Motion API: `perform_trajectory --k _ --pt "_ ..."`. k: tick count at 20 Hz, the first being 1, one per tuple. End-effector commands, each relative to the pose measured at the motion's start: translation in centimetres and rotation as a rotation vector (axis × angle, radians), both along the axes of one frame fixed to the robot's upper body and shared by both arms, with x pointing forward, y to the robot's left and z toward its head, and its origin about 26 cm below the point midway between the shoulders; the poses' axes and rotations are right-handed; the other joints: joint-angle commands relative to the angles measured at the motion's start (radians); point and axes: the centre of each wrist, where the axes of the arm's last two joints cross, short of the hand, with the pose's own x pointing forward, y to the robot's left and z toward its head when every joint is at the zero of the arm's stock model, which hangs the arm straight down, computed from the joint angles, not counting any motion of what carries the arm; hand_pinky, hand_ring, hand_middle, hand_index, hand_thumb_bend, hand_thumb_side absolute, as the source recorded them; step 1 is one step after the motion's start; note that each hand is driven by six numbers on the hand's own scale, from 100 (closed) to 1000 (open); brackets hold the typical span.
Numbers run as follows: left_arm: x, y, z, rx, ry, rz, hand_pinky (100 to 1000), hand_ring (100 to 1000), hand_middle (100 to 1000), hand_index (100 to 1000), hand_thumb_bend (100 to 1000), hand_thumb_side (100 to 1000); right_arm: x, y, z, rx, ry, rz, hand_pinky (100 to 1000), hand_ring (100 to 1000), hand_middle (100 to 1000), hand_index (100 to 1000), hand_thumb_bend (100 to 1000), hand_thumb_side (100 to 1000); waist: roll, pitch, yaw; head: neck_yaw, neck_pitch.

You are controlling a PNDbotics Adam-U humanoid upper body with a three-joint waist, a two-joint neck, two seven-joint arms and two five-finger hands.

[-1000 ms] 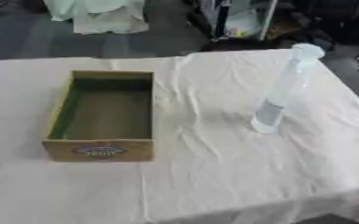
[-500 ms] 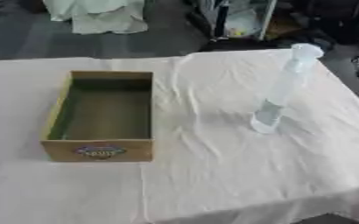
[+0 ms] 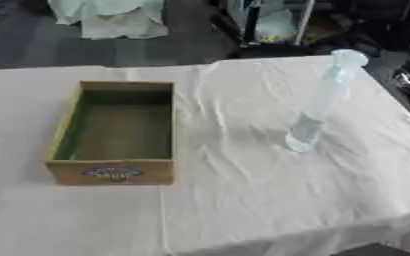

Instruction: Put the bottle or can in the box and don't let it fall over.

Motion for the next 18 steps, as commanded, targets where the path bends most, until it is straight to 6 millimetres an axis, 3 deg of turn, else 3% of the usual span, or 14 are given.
perform_trajectory --k 1,18 --pt "-0.1 0.6 0.8 0.033 -0.021 0.013 1000 1000 1000 771 100 788 -0.3 -1.4 1.6 -0.037 -0.028 0.03 1000 1000 1000 1000 100 470 0.002 -0.008 -0.003 -0.002 0.0" --pt "-0.1 0.7 0.6 0.041 -0.017 0.015 1000 1000 1000 771 100 792 -1.7 -2.2 -0.9 -0.045 0.007 0.149 1000 1000 1000 1000 100 470 0.002 -0.005 -0.007 -0.004 0.005"
